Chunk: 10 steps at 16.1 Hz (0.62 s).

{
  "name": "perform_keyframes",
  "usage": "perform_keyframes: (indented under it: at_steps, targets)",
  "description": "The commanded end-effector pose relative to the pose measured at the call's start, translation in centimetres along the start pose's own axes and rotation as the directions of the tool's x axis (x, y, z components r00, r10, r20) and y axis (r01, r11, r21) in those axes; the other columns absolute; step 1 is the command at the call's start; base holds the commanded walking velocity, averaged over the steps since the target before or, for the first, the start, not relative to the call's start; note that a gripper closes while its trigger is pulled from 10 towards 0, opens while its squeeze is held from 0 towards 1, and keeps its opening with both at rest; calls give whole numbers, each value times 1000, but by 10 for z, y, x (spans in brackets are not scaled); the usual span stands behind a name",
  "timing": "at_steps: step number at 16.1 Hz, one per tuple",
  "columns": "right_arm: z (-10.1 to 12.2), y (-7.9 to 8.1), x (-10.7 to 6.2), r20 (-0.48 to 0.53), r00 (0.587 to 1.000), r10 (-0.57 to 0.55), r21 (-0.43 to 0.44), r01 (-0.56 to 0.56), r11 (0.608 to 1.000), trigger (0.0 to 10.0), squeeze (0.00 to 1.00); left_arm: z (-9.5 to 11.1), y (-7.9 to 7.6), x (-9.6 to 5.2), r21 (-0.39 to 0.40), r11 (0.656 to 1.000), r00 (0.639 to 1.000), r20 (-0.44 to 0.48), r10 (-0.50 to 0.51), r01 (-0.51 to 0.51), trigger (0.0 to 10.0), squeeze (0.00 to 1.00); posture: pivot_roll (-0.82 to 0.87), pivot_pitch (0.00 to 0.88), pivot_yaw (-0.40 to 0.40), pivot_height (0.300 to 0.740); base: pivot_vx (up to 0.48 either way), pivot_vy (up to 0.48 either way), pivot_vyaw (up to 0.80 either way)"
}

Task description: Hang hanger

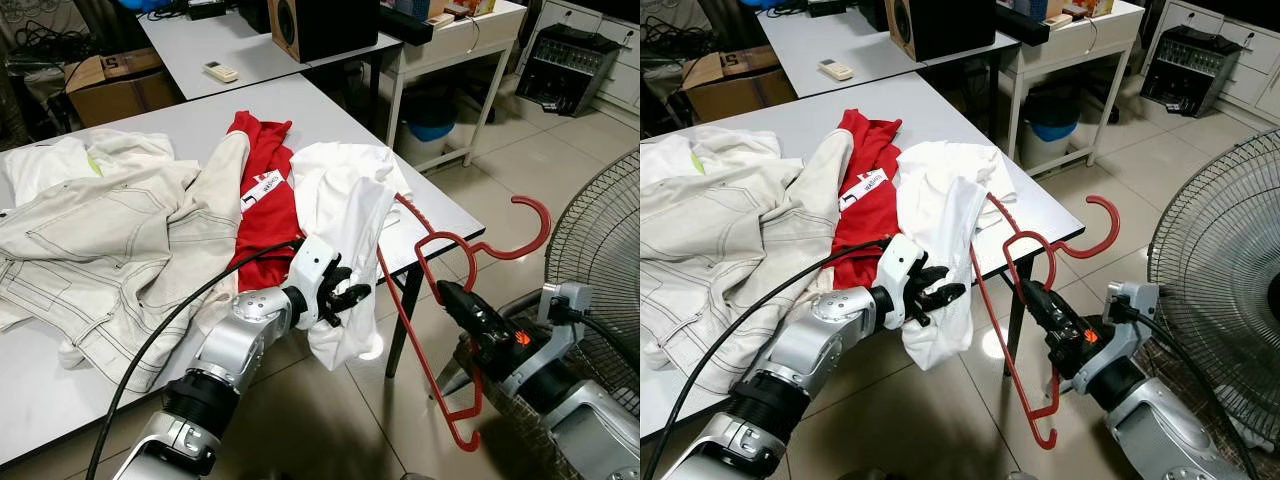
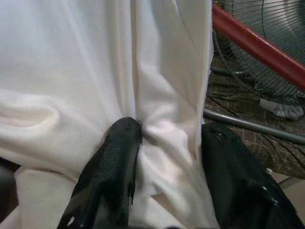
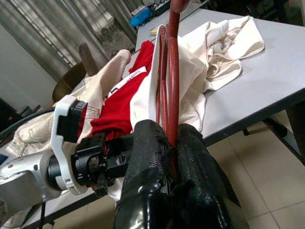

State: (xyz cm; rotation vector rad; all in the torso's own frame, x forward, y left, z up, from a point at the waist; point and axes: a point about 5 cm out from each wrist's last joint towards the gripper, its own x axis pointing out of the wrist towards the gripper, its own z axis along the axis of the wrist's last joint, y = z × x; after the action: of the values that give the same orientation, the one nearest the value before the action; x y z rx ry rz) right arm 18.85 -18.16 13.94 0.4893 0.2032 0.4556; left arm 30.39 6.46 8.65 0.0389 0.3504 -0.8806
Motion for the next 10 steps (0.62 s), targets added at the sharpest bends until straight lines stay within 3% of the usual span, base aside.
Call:
perform_keyframes:
  at_steps: [1,10]
  targets:
    - [1,5,0,-4,1000,28,-3,-28,1000,10000,0,0,3,-4,5,1000,1000,6,10,-10,0,0,-117,25,89,740,0,0,0]
    - [0,1,4,7,1000,1,-6,-1,1000,10000,0,13,5,-31,84,996,999,42,5,-9,0,0,-92,33,86,740,0,0,0]
